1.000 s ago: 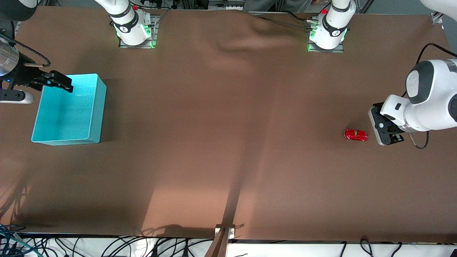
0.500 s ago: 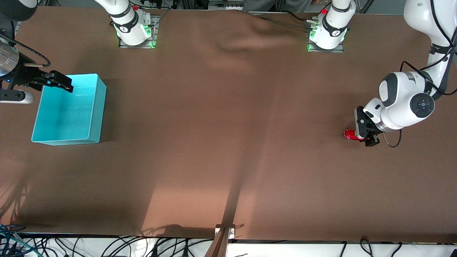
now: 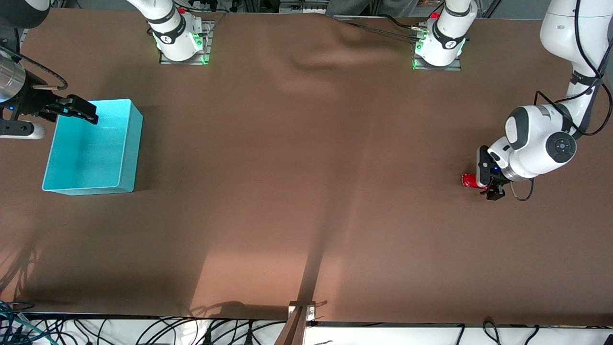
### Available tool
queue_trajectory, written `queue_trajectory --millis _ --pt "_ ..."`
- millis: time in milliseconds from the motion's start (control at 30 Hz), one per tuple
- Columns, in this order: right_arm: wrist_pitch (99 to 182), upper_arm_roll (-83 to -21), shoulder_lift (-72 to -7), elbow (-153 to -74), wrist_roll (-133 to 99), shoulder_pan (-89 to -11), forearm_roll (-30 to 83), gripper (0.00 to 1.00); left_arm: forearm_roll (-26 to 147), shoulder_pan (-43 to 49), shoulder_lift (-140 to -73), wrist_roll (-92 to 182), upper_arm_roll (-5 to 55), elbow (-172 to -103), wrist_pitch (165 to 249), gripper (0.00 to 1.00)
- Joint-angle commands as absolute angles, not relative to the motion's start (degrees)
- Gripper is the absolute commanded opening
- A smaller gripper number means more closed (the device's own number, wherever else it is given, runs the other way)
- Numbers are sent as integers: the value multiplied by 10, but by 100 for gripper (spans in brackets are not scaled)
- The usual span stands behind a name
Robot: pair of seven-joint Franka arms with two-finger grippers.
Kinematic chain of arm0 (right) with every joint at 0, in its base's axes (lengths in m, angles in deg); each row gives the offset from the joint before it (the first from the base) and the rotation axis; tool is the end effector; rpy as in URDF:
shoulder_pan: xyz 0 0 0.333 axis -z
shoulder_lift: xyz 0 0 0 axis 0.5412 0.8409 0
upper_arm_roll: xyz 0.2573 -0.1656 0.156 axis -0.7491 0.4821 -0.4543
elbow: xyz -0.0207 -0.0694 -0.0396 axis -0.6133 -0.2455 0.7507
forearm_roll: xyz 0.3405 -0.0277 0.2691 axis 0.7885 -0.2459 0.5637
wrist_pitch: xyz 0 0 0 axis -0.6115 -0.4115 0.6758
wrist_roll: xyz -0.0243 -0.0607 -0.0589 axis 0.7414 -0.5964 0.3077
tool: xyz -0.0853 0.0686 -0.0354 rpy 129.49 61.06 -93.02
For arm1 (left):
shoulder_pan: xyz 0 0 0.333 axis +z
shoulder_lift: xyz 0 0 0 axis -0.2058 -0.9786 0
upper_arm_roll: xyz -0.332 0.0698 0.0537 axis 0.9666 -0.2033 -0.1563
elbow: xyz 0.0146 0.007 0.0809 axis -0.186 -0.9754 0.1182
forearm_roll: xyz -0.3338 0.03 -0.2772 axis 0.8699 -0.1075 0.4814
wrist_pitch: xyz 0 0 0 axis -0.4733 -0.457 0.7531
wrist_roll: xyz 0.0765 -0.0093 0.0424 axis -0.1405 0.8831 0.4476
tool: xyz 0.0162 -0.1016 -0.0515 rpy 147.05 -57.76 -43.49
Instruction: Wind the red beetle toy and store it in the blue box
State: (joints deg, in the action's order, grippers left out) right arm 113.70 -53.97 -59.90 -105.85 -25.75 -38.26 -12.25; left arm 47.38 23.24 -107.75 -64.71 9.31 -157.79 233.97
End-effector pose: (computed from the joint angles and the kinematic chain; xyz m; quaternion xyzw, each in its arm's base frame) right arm 0.6091 0.0189 0.6029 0.9987 -0.0134 -0.0454 0.0196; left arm 0.6086 0.0950 0.1737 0.6602 -0.7508 -0.0204 0.0110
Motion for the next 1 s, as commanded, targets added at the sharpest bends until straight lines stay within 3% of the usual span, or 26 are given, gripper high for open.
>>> queue_trajectory --millis 0,67,333,967 --pt "1135 -539 -603 -1058 -248 -380 -112 100 466 240 -1083 -670 100 -1578 2352 45" --pt "1135 -539 -603 -1058 -248 -380 -112 100 466 240 -1083 -670 100 -1578 2352 30" --pt "1135 -539 -603 -1058 -248 -380 -112 100 469 237 -1084 -662 100 -1574 2347 16" --pt "1135 -539 -603 -1058 -248 -380 -112 100 466 272 -1096 -667 91 -1568 2347 14"
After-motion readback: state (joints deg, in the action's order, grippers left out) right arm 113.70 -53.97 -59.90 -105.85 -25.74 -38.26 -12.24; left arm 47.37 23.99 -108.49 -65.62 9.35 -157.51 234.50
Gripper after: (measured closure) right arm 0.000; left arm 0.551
